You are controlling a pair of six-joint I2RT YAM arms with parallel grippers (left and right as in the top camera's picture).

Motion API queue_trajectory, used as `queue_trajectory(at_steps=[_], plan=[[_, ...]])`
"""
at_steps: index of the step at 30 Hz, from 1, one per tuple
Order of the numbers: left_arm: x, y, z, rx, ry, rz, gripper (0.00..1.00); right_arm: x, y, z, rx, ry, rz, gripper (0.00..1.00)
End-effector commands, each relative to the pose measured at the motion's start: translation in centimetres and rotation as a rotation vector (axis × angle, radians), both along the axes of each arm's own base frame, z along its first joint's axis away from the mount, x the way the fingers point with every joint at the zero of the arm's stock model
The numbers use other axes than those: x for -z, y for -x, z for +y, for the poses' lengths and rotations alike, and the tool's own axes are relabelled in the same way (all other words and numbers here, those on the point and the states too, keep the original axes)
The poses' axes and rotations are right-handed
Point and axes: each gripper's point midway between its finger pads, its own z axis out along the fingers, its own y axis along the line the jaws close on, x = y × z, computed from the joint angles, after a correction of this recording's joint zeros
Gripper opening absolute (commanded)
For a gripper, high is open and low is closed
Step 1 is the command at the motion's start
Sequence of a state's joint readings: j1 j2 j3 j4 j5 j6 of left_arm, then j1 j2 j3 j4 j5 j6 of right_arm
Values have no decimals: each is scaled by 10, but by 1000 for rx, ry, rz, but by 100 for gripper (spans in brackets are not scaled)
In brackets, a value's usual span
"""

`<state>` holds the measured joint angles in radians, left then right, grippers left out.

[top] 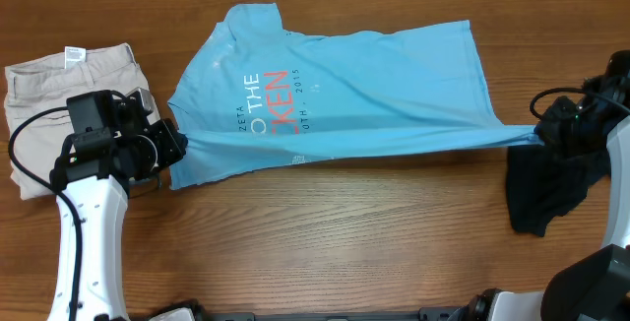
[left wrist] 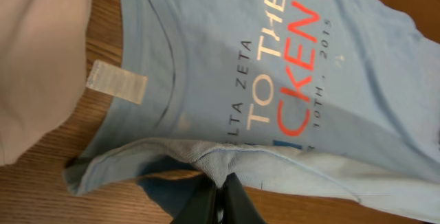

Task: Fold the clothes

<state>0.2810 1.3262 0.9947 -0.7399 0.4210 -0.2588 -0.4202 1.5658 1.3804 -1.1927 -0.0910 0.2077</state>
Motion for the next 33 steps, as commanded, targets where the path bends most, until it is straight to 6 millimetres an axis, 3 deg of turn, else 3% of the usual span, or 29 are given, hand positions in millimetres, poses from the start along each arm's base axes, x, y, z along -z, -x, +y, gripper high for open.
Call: queue_trajectory(at_steps=[1,6,15,19,24,33], plan=[[-32,1,-16,58,51,-86,5,-3,8,-13,20,66,36,4],[-39,20,-20,53,54,-62,4,-1,16,-14,25,77,71,4],[-40,48,7,-72,-38,0,4,0,23,-17,32,95,104,4],[-44,36,15,-115,-36,-42,4,-3,8,-19,26,99,40,4],[-43,4,16,-114,-32,-104,4,-8,-15,-15,-39,104,-50,9],[4,-37,4,-49,-10,-45,5,4,-33,-10,-78,109,-63,9]])
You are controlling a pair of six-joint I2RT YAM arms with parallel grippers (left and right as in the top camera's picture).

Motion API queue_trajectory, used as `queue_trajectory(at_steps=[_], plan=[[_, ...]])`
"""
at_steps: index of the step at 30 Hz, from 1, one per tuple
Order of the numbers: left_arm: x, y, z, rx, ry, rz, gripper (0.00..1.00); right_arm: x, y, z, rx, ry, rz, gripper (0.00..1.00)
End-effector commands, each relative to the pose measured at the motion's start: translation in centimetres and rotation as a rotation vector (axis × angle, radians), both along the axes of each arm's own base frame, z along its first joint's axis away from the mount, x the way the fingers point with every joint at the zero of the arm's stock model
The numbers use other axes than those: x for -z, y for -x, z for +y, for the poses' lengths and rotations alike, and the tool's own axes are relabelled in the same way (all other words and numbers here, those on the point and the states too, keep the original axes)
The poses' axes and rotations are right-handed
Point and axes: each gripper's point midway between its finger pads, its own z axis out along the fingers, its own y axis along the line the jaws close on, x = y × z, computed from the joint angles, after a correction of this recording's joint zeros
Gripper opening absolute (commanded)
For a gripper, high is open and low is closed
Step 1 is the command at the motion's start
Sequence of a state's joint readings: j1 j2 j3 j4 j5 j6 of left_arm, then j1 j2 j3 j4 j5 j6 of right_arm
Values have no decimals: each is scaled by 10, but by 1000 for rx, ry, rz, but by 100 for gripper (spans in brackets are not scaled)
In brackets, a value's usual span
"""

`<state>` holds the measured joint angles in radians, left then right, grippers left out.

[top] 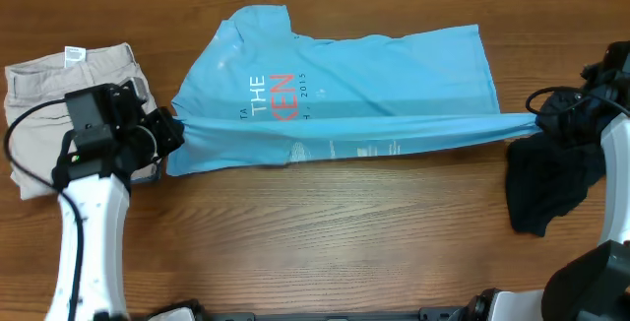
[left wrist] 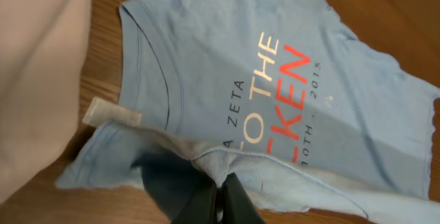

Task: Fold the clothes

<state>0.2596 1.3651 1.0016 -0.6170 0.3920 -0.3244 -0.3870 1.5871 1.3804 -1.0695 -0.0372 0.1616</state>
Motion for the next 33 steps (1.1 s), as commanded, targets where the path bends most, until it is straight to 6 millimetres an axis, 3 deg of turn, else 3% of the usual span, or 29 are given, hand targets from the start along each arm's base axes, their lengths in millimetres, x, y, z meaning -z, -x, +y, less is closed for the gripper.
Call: queue_trajectory(at_steps=[1,6,13,25,33], plan=[[14,-13,-2,2,5,32,5,11,-7,1,-24,5,22,9],[34,-23,-1,7,8,56,5,39,-12,7,-85,-13,94,9],[38,-30,1,7,5,44,8,69,-20,6,-99,-30,143,10],[68,-42,-16,47,-37,86,8,75,-41,7,-141,0,91,10],[75,-56,-1,0,-106,59,9,92,-56,19,-182,6,87,12]])
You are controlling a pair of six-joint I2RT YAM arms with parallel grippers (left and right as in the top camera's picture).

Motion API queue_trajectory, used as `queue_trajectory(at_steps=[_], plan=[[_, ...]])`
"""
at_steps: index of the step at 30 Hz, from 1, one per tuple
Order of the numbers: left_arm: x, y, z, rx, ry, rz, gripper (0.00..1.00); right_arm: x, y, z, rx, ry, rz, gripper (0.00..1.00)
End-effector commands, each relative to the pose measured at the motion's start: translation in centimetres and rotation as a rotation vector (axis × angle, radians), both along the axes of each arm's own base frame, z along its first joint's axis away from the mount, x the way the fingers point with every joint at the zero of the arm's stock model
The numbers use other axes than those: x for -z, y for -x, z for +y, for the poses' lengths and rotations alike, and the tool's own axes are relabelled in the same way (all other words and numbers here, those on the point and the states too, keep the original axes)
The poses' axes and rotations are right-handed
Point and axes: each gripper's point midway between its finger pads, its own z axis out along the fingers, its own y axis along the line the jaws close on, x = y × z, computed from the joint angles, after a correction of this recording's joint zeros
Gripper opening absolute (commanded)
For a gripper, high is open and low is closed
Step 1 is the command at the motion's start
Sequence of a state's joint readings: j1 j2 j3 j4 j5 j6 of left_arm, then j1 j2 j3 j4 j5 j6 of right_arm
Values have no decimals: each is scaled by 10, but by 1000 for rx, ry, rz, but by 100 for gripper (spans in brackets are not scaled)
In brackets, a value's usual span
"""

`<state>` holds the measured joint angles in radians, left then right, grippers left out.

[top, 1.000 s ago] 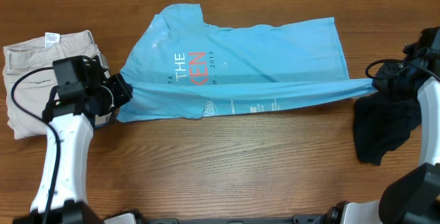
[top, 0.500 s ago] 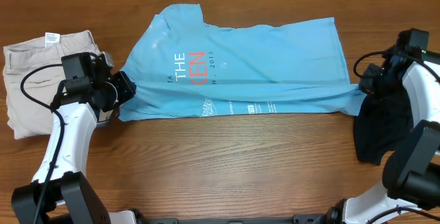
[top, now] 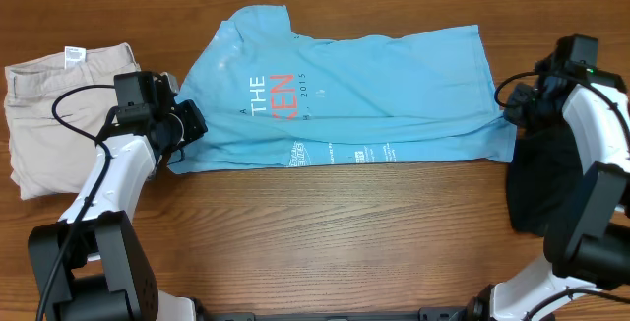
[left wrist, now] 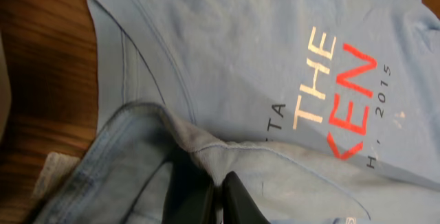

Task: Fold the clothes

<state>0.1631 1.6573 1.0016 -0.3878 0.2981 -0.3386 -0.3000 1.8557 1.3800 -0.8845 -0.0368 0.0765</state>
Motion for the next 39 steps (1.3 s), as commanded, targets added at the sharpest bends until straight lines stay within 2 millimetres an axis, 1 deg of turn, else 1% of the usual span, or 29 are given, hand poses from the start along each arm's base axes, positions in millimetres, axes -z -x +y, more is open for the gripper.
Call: queue_trajectory(at_steps=[1,4,7,14,18,20,22,26,32,36,39], plan=[[-5,-12,12,-37,-57,-30,9,9,-6,1,-15,9,1,12],[-8,-17,13,-39,-62,-54,11,14,-9,0,-14,11,1,13],[-11,-22,14,-40,-65,-79,16,21,-10,0,-14,8,12,13],[-7,-23,13,-46,-58,-71,15,38,-9,-1,-5,5,46,14],[-7,-22,9,-35,-50,-68,15,37,-17,-11,24,51,19,14],[-6,-20,4,-23,-46,-57,14,35,-22,-23,92,97,-4,15],[-5,-19,1,-15,-45,-50,14,33,-25,-27,116,112,-21,16],[-3,-16,-3,-8,-44,-37,14,33,-27,-27,116,113,-28,16],[-2,-15,-3,-8,-44,-32,14,41,-25,-27,114,108,-8,16],[-1,-14,-3,-8,-42,-24,14,47,-29,-25,110,97,-12,16],[1,-11,-3,-7,-41,-10,14,47,-29,-23,106,84,-15,16]])
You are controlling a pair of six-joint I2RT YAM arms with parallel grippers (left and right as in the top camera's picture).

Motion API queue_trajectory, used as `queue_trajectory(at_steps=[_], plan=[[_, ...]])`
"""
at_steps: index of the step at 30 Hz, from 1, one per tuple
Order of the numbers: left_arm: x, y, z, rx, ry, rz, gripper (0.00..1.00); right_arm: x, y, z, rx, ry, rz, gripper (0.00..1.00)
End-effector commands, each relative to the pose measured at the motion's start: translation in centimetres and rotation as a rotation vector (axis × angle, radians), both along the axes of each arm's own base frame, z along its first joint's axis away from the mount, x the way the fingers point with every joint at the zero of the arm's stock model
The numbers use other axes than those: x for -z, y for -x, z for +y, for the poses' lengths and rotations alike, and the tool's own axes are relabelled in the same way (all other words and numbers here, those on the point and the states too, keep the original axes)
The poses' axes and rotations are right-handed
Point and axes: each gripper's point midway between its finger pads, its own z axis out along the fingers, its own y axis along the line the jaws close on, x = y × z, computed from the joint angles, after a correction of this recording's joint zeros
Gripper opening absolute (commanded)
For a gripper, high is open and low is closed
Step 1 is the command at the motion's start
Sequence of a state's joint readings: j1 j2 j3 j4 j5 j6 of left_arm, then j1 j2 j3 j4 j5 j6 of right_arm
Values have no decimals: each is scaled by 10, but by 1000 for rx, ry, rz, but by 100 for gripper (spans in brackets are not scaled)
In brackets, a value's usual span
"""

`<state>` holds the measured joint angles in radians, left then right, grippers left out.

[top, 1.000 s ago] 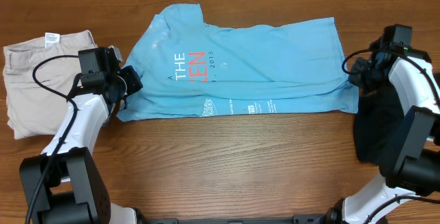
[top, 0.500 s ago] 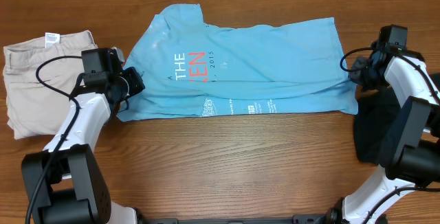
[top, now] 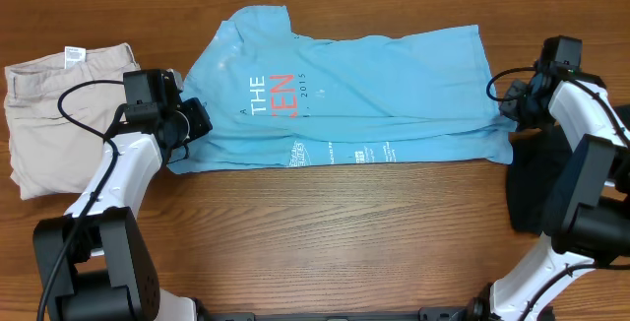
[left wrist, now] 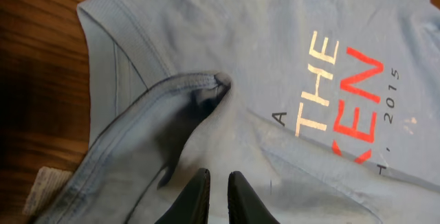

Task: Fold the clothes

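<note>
A light blue T-shirt [top: 374, 75] with orange and white lettering lies flat on the wooden table, its near edge folded up as a strip [top: 354, 151] over the lower part. My left gripper [top: 195, 121] is at the shirt's left end. In the left wrist view its fingertips [left wrist: 218, 176] stand slightly apart and open just above the shirt [left wrist: 289, 38], with nothing between them. A turned-over hem [left wrist: 172, 107] lies loose in front of them. My right gripper [top: 510, 106] is at the shirt's right edge; its jaws are too small to read.
Folded beige trousers [top: 49, 114] lie at the far left, close to my left arm. A dark crumpled garment [top: 536, 183] lies at the right edge under the right arm. Bare wood runs along the table's front [top: 325, 242].
My left gripper has let go of the shirt's edge, and its fingers now stand apart over the cloth. The released hem lies on the shirt near the collar. The right gripper barely moved.
Both grippers first held the shirt's near edge stretched taut between them above the table. Then the edge was farther over the shirt. Then it lay down as a fold with the left gripper still shut on it, and now the left has released.
</note>
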<state>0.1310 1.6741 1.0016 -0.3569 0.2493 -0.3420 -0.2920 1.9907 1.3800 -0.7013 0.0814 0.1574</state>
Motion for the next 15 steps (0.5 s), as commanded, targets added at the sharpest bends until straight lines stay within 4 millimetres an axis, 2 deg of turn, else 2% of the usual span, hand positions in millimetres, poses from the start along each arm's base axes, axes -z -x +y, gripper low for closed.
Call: queue_trajectory(at_steps=[1,9,12,15], plan=[[-3,-4,0,-12,2,0,14,5,-1,5,-1,-28,2,16],[1,3,-1,-11,6,32,15,10,13,13,-12,-62,63,22],[1,4,-1,-11,7,37,15,11,15,13,-12,-65,70,34],[2,5,-1,-11,7,42,15,11,13,18,-19,-92,62,35]])
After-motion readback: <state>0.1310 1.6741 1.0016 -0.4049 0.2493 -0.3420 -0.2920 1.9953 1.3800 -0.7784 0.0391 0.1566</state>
